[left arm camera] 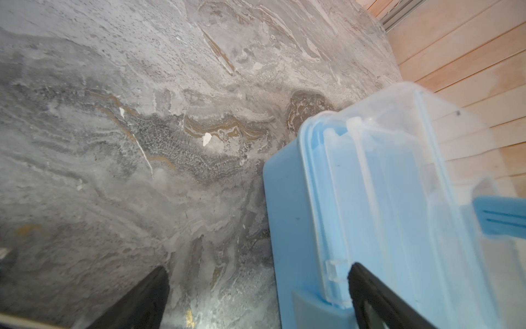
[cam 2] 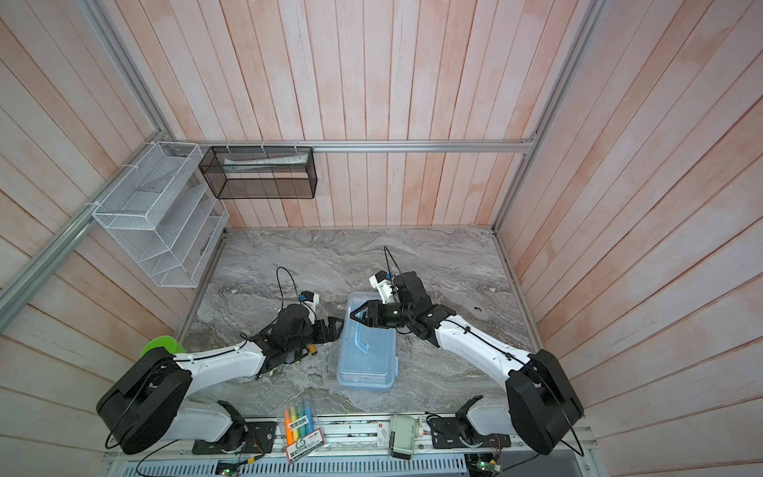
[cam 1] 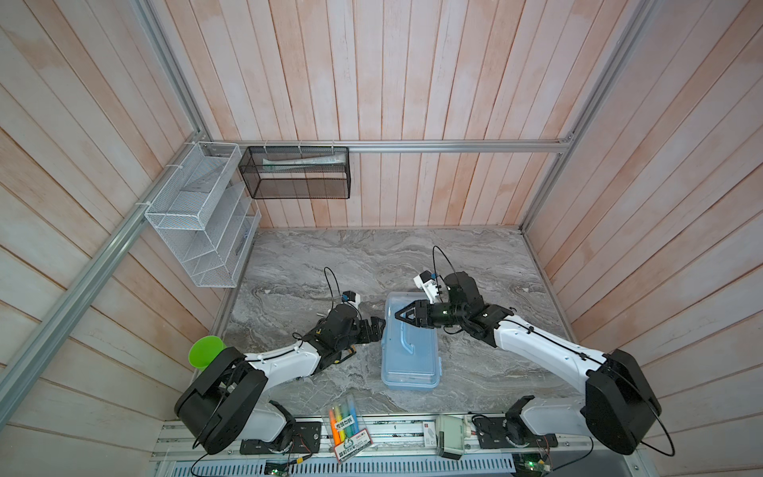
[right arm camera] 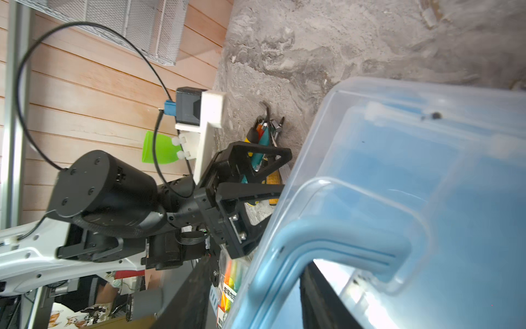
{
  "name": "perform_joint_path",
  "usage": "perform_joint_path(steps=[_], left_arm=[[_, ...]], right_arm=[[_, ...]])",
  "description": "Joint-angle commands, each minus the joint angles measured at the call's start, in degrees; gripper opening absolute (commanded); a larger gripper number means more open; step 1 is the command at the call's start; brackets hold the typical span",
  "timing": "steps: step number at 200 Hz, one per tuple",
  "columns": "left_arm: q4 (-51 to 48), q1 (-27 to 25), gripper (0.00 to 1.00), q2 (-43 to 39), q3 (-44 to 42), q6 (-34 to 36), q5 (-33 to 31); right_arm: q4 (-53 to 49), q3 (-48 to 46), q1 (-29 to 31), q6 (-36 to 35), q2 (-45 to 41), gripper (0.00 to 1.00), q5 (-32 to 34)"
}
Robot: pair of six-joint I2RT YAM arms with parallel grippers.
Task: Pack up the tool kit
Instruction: 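Close the right gripper on the blue handle while the left gripper waits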
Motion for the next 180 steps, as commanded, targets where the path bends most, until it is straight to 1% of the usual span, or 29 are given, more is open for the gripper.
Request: perform_joint_path(steps=[1,13,27,48,61,70,101,116,133,153,180], left_arm=[[-1.4,-0.3,1.0,-0.8,1.2,0.5,-0.6],[-1.7,-0.3,1.0,-0.8,1.3,0.6,-0.8],[-2.2,-0.3,1.0,-1.0,1.5,0.8,-1.0],[-4.2,-0.4,1.0,-1.3,2.4,1.3,-1.3],[-5.3,-0.4,1.0,-1.8,2.5,1.5,-1.7],[-5.9,-0.4,1.0,-2.3,2.4,1.5,-2.1],[-9.3,-0.5,1.0,-4.9,1.8,0.7,-2.7],[-9.8,-0.6,1.0,-6.8,0.6,0.8,-2.8],[-10.8,-0.6,1.0,-8.6,-0.3,1.2,-4.3],[-11.9,-0.6,1.0,-9.8,-0.2,2.0,-5.7],[-11.4,-0.6,1.0,-10.7,-1.1,1.6,-6.5]], right_arm=[[-10.8,5.6,0.0,-7.1,-2.2,0.48,8.8],[-16.4,7.8,0.1,-9.1,-2.6,0.48,13.9],[-21.4,10.1,0.1,-10.0,-3.3,0.49,18.4],[-26.7,13.6,0.8,-9.2,-4.0,0.52,23.6],[-30.4,16.3,3.4,-8.8,-3.6,0.53,28.9],[-33.7,18.8,5.9,-7.7,-2.5,0.54,33.8],[-45.0,27.7,11.9,-3.4,3.8,0.57,42.5],[-48.4,31.4,14.8,-1.2,6.7,0.57,44.8],[-51.8,34.5,17.6,0.9,9.8,0.57,48.0],[-53.2,36.8,20.7,2.1,12.5,0.58,50.1],[-54.4,39.2,22.4,2.7,15.8,0.58,50.5]])
